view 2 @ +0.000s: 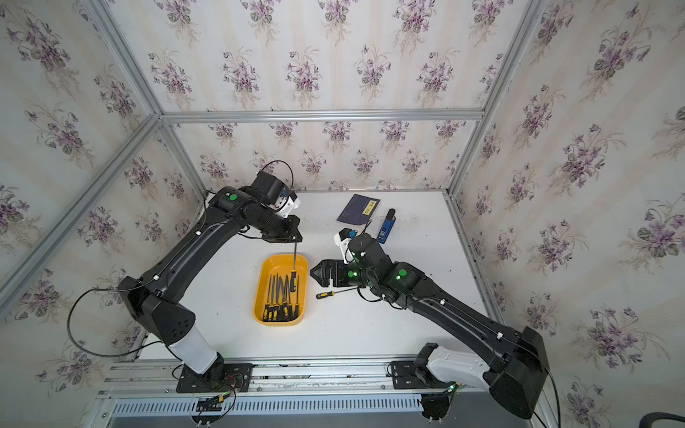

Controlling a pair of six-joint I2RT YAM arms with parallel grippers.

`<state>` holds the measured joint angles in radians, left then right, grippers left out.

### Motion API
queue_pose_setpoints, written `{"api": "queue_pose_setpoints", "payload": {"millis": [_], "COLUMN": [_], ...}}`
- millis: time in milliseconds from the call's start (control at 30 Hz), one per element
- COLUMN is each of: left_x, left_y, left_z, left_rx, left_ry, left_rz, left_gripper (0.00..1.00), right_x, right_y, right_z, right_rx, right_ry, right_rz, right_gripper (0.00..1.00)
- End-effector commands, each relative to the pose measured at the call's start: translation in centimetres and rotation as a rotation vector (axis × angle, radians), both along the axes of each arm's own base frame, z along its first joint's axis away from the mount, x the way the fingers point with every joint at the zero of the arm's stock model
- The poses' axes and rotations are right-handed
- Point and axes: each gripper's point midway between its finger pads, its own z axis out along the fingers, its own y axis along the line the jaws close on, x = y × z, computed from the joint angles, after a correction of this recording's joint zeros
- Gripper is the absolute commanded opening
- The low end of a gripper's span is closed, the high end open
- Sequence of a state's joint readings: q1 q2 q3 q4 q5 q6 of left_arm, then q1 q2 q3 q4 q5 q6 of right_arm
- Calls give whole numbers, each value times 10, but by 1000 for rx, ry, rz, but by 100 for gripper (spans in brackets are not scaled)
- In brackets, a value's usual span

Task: Put the file tool into the storage box
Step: Pick up the file tool from the center of the board, then place the file tool in the storage box.

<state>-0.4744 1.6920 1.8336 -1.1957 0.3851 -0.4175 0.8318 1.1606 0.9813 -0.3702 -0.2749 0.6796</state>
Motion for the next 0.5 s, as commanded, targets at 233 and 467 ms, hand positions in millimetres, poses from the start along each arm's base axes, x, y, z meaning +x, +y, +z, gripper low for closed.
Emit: {"api": "queue_pose_setpoints", "payload": {"millis": [233,467], "left_x": [4,3], "left_y": [89,99], "left_z": [-65,-105], "left_rx": [201,252], "left_ry": [91,161], "left_rz": [101,100], "left_gripper": [0,0], "right_x": [3,1], "right_y": [1,3], "right_z": [-22,-31], "right_rx": [-59,-69], "right_ry": [38,70], "right_rz": [-2,3], "right_gripper": [98,100]}}
